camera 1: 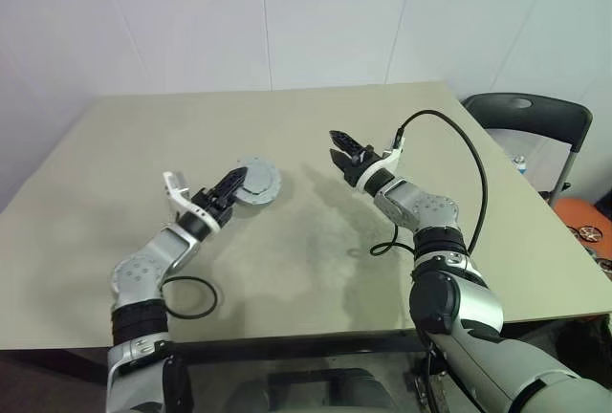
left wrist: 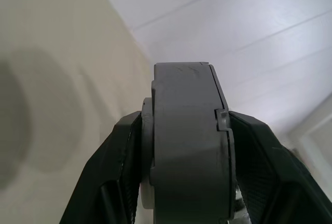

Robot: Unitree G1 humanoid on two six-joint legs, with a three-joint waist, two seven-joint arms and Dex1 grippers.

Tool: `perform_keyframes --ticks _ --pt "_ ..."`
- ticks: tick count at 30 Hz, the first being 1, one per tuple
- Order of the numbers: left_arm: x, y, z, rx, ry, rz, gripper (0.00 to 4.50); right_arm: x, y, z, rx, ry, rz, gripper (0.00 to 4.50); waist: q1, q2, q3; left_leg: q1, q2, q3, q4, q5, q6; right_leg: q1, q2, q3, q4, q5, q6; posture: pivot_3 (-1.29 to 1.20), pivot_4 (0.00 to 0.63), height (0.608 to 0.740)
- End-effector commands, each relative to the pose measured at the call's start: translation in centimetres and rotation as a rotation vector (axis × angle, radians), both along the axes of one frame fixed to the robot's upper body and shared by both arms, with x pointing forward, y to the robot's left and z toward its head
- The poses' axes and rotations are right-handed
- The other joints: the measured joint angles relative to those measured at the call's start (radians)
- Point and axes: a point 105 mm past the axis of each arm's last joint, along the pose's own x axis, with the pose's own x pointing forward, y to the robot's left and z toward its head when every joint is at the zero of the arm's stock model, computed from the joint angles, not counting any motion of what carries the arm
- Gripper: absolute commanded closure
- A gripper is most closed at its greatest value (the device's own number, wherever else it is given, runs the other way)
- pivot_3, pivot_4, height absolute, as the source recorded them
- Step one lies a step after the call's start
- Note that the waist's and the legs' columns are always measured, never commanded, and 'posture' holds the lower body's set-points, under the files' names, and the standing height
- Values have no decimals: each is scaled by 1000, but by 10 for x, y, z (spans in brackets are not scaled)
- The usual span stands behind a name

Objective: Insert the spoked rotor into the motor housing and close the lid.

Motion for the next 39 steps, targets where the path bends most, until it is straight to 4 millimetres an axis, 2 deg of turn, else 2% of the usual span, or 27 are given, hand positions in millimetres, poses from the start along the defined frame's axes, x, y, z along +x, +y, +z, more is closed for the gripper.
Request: perform_keyframes --ticks 1,4,9,12,16,20,23,30,35,39 --pt "-6 54 19 72 -81 178 2174 -1 11 10 -4 -38 46 1642 -8 0 0 0 0 0 0 0 0 0 0 0 0 0 0 0 0 740" --pt "-14 91 20 148 -75 291 2174 -5 16 5 -12 -27 69 1642 -6 0 0 0 0 0 1 0 0 0 0 0 0 0 -1 0 0 740" --pt "-21 137 32 261 -84 417 2174 -9 26 -4 -42 -13 106 1642 1 -1 0 -1 -1 -1 1 0 0 0 -1 0 0 0 -1 0 0 740" --pt "-19 155 37 309 -80 451 2174 -10 30 -5 -50 -12 120 1642 3 -2 -1 -1 -2 -1 1 0 0 0 -2 0 0 0 -1 0 0 740" --pt "-7 183 27 404 -26 503 2174 -13 35 -7 -73 -13 140 1642 3 -2 -1 0 -2 -1 0 1 -1 -1 -2 -1 0 0 -1 0 0 740" --pt "1 197 10 467 37 518 2174 -14 32 -11 -101 -9 138 1642 -2 -4 -2 -1 -2 -2 0 1 -2 -1 -2 -2 0 0 -1 0 0 740" --pt "5 194 -14 543 110 482 2174 -16 27 -12 -116 -11 130 1642 -5 -4 -2 -1 -2 -2 -1 1 -2 -1 -3 -2 0 0 -1 0 0 740" --pt "1 197 -41 607 203 482 2174 -16 16 -18 -141 0 89 1642 -3 -5 -5 1 -3 -2 -1 1 -2 -1 -7 -1 3 1 -1 0 0 740" --pt "-16 213 -48 636 244 489 751 -19 17 -25 -158 16 89 1605 -9 -7 -7 2 -2 -2 -1 1 -3 -3 -6 -1 8 0 -1 0 0 740" --pt "-33 241 -37 636 249 573 751 -20 22 -30 -180 27 107 1605 -16 -9 -8 1 -2 -1 -1 1 -3 -5 -6 -1 9 0 -1 0 0 740"
